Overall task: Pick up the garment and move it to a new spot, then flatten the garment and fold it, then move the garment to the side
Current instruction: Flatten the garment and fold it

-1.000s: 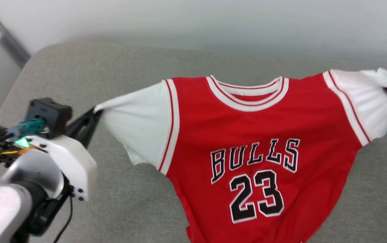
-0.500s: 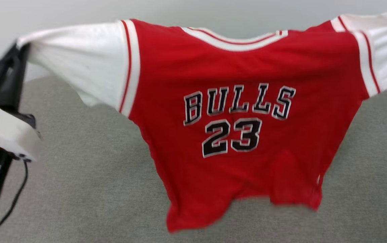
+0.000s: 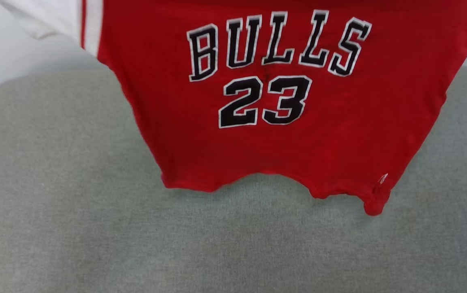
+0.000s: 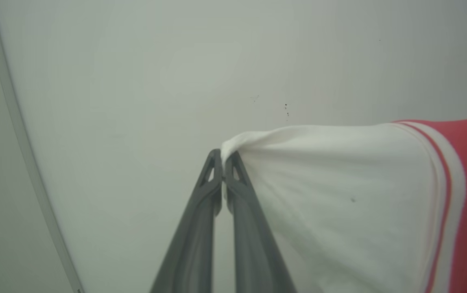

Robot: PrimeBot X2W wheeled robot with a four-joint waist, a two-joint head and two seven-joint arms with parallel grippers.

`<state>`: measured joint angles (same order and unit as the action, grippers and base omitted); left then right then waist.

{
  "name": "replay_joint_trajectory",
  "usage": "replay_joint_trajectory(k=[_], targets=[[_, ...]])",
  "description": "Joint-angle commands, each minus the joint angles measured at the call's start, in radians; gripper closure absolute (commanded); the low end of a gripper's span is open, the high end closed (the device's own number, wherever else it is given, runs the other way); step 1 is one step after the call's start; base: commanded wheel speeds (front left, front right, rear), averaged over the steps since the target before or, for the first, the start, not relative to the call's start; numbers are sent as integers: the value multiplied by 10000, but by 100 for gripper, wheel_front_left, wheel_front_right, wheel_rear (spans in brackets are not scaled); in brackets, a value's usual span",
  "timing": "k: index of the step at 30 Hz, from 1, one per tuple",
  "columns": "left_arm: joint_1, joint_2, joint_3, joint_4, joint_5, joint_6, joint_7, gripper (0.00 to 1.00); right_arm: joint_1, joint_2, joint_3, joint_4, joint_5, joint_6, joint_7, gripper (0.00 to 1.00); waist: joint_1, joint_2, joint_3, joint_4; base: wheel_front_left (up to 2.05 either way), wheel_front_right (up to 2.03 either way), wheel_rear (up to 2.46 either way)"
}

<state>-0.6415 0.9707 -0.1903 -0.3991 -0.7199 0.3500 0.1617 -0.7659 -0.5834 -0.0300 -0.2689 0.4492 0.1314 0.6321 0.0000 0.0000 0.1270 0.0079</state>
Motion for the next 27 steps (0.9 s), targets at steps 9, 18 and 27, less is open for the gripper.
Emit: replay_joint_trajectory(k=[9, 18, 27], targets=[[-4051, -806, -823, 2387, 450, -1286, -132, 100, -2873, 122, 331, 1342, -210, -14, -531, 100, 0, 0, 2585, -178, 0, 0, 0], [-8622, -2257, -1489, 5691, 856, -2323, -314, 100, -6414, 588, 1091, 3939, -1148, -14, -1438, 100, 0, 0, 4369, -97, 0, 0, 0], [-11060, -3232, -1669, 8502, 1026, -2926, -1211, 100, -8708, 1643, 1098, 6468, -1944, -14, -3037, 100, 0, 0, 5405, 42, 0, 0, 0]])
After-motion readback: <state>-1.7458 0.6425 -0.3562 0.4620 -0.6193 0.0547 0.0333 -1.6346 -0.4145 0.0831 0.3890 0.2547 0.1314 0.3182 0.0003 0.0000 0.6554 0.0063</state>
